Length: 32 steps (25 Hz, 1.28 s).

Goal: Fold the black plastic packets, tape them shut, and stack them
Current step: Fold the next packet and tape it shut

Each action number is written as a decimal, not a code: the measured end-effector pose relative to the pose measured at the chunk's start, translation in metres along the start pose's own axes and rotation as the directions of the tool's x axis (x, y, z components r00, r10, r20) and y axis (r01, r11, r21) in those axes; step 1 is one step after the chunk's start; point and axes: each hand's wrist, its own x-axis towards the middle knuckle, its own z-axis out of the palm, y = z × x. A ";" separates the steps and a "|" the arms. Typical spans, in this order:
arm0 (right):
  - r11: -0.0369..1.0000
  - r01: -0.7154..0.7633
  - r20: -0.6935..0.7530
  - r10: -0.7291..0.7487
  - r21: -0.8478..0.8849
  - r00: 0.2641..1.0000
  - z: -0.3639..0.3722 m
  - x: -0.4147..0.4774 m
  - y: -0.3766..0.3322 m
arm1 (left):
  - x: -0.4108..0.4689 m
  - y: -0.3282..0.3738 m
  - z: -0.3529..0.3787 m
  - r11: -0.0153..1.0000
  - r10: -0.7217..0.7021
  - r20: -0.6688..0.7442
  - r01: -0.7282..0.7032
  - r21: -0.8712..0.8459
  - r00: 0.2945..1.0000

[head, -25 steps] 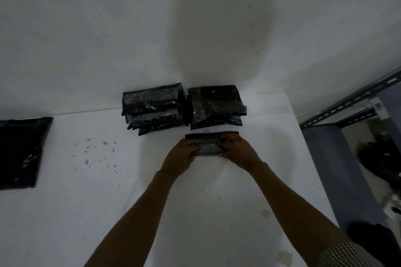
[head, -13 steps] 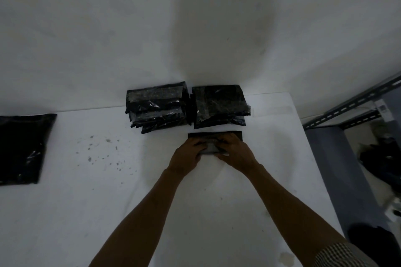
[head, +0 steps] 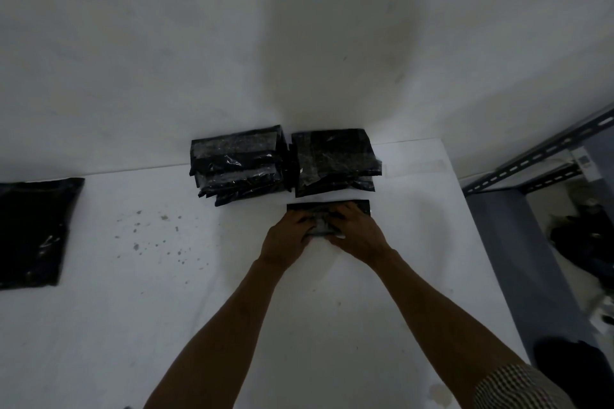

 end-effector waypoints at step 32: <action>0.933 -0.219 0.237 0.291 -0.286 0.927 -0.006 -0.074 0.012 | -0.037 0.017 -0.006 0.920 -0.160 0.236 0.058 0.388 0.959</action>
